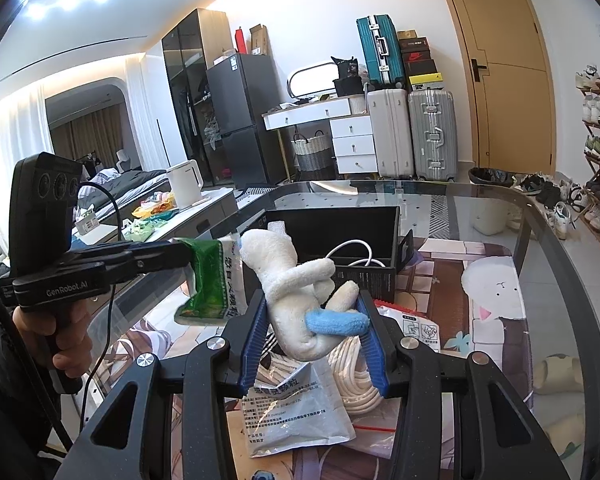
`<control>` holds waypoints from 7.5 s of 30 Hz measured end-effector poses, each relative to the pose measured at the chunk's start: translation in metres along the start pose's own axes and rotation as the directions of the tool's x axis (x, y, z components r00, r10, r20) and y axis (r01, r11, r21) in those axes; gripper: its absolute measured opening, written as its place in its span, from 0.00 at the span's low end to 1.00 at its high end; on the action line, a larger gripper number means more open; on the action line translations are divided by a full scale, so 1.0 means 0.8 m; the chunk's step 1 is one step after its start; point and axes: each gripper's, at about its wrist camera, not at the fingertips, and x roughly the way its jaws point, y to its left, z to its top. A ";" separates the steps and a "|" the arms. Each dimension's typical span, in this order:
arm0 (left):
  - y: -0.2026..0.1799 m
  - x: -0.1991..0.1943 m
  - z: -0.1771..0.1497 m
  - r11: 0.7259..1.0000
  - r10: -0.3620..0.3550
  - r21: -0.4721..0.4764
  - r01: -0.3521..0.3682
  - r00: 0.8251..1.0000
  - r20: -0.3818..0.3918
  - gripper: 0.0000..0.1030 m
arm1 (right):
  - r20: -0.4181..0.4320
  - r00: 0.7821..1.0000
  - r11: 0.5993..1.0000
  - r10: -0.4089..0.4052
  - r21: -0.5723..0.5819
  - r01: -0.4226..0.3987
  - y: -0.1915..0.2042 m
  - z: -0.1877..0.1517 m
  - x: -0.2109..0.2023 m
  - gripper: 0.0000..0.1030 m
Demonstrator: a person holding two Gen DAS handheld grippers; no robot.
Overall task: Organize soft objects
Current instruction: 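Carry the packet and plush toy over the black box and release them inside, then withdraw both open grippers from the black box, then close the right gripper on the red-and-white packet, then grasp the adidas bag of white laces with the left gripper while the right gripper holds the packet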
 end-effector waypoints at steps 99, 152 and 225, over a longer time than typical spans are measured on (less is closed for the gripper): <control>0.015 0.045 -0.013 0.976 0.215 0.029 -0.214 0.976 -0.041 1.00 | -0.131 0.975 0.982 -0.178 0.048 0.185 -0.059 0.010 0.020 0.99; -0.003 0.083 -0.056 0.990 0.140 0.050 -0.132 0.968 -0.208 1.00 | -0.272 0.959 0.976 -0.077 0.177 0.128 -0.080 -0.016 0.070 0.51; -0.005 0.120 -0.061 0.988 0.137 -0.013 -0.156 0.902 -0.410 1.00 | -0.192 0.978 0.986 -0.078 0.130 0.104 -0.070 0.003 0.029 0.46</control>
